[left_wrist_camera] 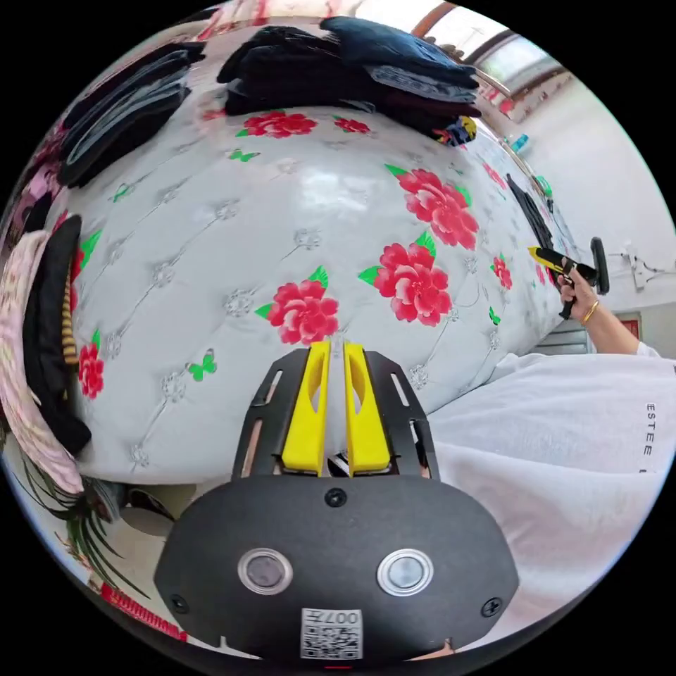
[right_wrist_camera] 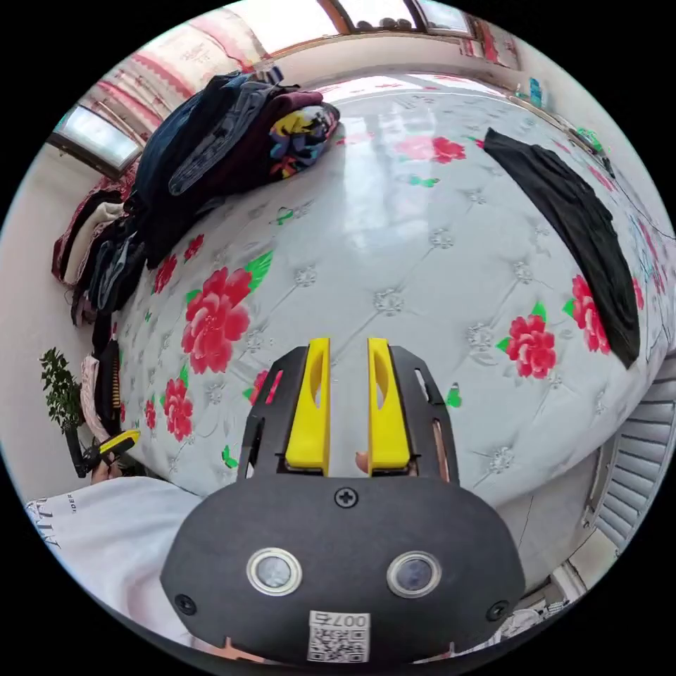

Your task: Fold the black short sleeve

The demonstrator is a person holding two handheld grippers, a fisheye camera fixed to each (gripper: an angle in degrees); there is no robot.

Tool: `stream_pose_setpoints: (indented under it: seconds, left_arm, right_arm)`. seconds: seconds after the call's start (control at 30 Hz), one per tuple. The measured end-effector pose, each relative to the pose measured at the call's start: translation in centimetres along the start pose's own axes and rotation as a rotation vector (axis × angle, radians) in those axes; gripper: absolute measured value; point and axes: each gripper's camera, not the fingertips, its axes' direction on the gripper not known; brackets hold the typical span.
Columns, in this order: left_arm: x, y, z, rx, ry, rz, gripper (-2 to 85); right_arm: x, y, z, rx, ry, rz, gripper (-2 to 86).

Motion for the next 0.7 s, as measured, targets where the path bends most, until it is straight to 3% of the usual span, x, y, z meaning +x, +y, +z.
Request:
stream_pose_setpoints:
  seconds: [0.23,0.43,0.53,0.63,0.7]
  left_arm:
    - [9.6,-7.0,5.9,-0.107,0.013,0.040,1.4]
    - [14.6,-10.4,8.8,-0.210,-0.080,0.060,0.2]
    - [15.8,-11.7,10.6,-0.262,-0.099,0.072,1.0]
    - [16.6,-12.2,12.7,-0.324,-0.113,0.092,2.9]
    - [16.9,-12.2,13.0,-0.328,-0.138,0.130,3.4]
  right_arm:
    - [16.8,-3.6,-6.3,0.110,0.183,0.256,11.3]
    - [25.7,-8.6,-8.4,0.087,0.321,0.291,10.2]
    - [28.8,-10.1,-5.5,-0.096,0.283,0.331,8.0]
    - [29.9,-9.1,-7.1,0.093,0.175,0.432,4.9]
    - [29.2,-9.1,-7.2,0.075,0.159,0.391,2.9]
